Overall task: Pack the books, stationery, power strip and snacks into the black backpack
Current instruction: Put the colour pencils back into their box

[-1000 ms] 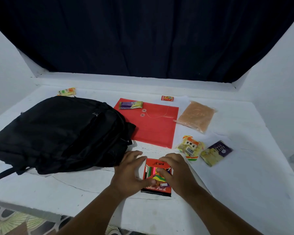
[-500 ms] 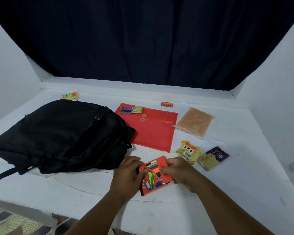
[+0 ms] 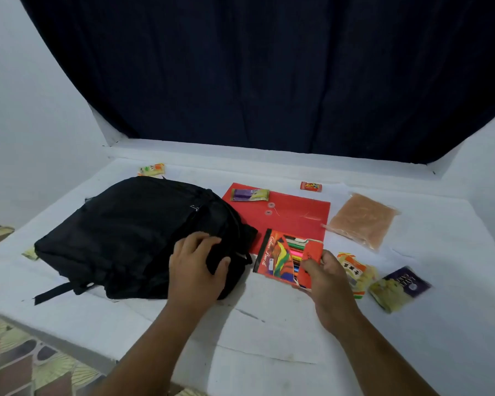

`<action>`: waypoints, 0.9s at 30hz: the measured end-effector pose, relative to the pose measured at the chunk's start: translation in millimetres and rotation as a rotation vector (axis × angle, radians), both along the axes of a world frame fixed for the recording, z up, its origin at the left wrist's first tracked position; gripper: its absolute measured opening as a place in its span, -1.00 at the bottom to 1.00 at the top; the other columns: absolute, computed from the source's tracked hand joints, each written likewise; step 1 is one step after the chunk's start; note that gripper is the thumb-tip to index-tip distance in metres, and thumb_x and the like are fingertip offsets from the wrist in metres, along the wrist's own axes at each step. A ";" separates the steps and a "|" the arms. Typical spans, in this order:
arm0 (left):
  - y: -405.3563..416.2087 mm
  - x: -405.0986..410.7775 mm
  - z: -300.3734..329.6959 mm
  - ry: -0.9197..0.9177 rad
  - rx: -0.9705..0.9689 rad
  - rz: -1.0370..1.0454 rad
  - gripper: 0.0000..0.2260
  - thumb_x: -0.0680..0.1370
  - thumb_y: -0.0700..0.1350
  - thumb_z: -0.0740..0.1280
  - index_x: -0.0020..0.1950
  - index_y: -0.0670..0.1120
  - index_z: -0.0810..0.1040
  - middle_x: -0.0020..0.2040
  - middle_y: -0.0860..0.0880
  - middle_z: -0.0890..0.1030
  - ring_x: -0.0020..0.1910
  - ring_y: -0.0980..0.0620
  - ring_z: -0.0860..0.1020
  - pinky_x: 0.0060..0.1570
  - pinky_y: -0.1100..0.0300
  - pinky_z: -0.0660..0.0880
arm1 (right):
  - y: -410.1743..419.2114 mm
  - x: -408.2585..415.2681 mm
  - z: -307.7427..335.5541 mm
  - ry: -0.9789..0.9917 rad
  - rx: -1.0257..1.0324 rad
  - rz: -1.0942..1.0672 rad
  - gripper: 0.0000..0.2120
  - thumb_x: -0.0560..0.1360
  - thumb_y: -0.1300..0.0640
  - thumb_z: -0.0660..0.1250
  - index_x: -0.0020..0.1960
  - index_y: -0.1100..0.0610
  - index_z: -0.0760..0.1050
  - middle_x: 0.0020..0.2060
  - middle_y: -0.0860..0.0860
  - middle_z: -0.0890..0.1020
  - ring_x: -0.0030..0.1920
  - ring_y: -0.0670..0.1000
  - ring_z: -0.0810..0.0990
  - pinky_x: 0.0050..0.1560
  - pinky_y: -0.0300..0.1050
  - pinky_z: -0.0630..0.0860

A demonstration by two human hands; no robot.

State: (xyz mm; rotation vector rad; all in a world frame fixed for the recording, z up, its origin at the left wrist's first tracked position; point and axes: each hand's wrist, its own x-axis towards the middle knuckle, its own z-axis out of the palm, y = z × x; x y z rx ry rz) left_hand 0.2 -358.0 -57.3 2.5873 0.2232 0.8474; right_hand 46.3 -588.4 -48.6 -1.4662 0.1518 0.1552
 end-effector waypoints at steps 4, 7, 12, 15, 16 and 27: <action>26.9 11.2 2.9 0.397 -0.037 0.211 -0.55 0.51 0.31 0.30 0.29 0.09 0.55 0.26 0.05 0.53 0.29 -0.10 0.43 0.25 -0.11 0.31 | 20.3 4.3 11.6 -0.022 0.039 0.039 -0.86 0.61 0.23 0.29 0.07 0.03 0.55 -0.09 -0.04 0.73 -0.08 0.00 0.73 -0.16 -0.06 0.67; 43.4 13.3 3.2 0.448 -0.218 0.094 -0.63 0.53 0.29 0.28 0.08 0.02 0.57 -0.04 0.05 0.59 -0.02 -0.03 0.59 -0.04 0.07 0.51 | 33.9 7.5 17.0 -0.036 0.060 0.056 -0.84 0.60 0.25 0.28 0.04 0.01 0.55 -0.10 -0.06 0.73 -0.08 -0.01 0.73 -0.13 -0.05 0.67; 67.5 13.2 17.5 0.069 -0.213 0.075 -0.92 0.59 -0.09 0.37 0.04 -0.07 0.54 -0.18 0.03 0.57 -0.18 -0.02 0.57 -0.15 0.10 0.49 | 55.6 13.3 21.5 -0.028 0.060 0.076 -0.82 0.59 0.29 0.28 0.02 0.04 0.56 -0.10 -0.04 0.73 -0.06 0.04 0.73 -0.02 0.06 0.67; 81.2 11.0 44.4 -0.200 -0.179 0.060 -0.77 0.59 -0.19 0.35 0.24 -0.12 0.46 0.03 -0.04 0.45 -0.06 0.10 0.45 -0.12 0.14 0.45 | 67.0 16.1 23.4 -0.013 0.053 0.099 -0.82 0.58 0.30 0.27 0.02 0.06 0.56 -0.11 -0.02 0.74 -0.08 0.03 0.73 0.00 0.07 0.67; 85.5 9.0 49.8 -0.219 -0.086 0.017 -0.74 0.59 -0.16 0.37 0.26 -0.11 0.47 0.10 -0.08 0.42 -0.01 0.10 0.45 -0.13 0.14 0.48 | 70.3 16.4 24.6 -0.005 0.056 0.105 -0.82 0.58 0.31 0.26 0.02 0.07 0.56 -0.12 -0.01 0.74 -0.10 0.02 0.73 -0.02 0.03 0.67; 142.0 3.2 36.8 -0.004 0.553 0.180 -0.62 0.45 -0.13 0.31 0.25 0.13 0.62 0.28 -0.13 0.48 0.13 -0.24 0.44 0.04 -0.03 0.25 | 100.5 15.4 24.3 0.046 0.060 0.213 -0.83 0.57 0.31 0.25 0.08 0.14 0.55 -0.10 0.04 0.74 -0.09 0.04 0.74 -0.04 0.08 0.67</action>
